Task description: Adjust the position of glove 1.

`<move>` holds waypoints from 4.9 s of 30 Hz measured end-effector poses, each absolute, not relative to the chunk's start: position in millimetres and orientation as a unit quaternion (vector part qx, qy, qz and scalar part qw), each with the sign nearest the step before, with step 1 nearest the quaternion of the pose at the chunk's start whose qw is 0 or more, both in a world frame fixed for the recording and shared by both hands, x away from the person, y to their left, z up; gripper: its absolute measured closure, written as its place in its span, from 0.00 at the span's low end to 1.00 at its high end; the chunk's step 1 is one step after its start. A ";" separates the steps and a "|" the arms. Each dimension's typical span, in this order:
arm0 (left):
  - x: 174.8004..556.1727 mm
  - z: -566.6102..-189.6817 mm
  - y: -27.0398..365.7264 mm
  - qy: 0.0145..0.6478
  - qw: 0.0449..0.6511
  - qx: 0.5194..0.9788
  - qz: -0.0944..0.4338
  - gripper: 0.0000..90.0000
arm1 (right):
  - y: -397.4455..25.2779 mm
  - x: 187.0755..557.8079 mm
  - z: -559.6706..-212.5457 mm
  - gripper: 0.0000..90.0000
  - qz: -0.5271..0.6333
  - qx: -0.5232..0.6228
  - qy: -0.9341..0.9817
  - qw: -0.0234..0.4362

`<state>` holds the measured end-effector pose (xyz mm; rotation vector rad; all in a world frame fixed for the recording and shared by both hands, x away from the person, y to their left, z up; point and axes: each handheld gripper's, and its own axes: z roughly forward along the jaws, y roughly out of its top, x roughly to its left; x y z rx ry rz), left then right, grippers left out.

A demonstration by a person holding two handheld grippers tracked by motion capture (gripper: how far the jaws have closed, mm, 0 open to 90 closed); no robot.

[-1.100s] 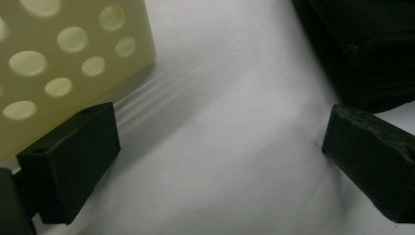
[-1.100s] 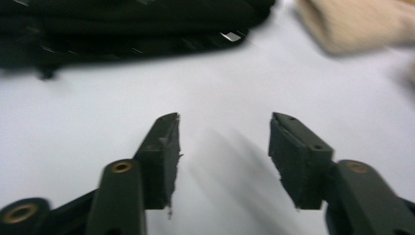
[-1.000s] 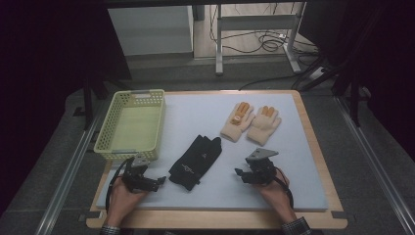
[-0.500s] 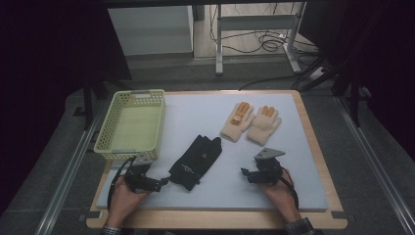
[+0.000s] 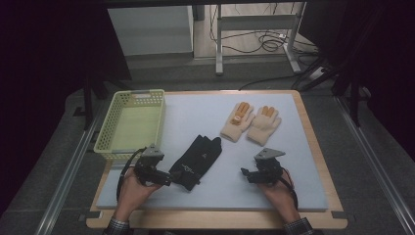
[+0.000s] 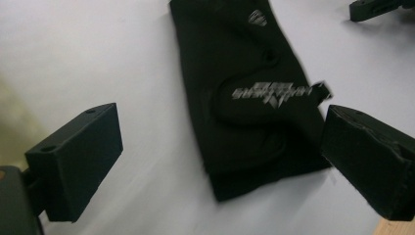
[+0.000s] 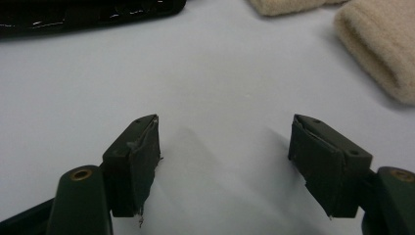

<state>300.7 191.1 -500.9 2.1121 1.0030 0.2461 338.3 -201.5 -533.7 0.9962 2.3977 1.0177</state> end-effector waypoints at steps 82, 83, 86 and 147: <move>373.9 -444.1 137.7 0.425 0.301 0.838 0.163 0.72 | -201.2 337.8 -534.1 0.28 0.359 0.348 0.848 0.177; 374.9 -442.1 139.4 0.426 0.302 0.837 0.164 0.72 | -201.2 337.9 -534.1 0.28 0.359 0.347 0.848 0.177; 377.8 -436.1 144.0 0.430 0.300 0.834 0.169 0.72 | -201.2 337.8 -534.1 0.28 0.359 0.348 0.848 0.177; 430.4 -469.5 335.8 0.615 0.220 0.727 0.213 0.70 | -201.0 337.9 -534.4 0.27 0.359 0.348 0.847 0.180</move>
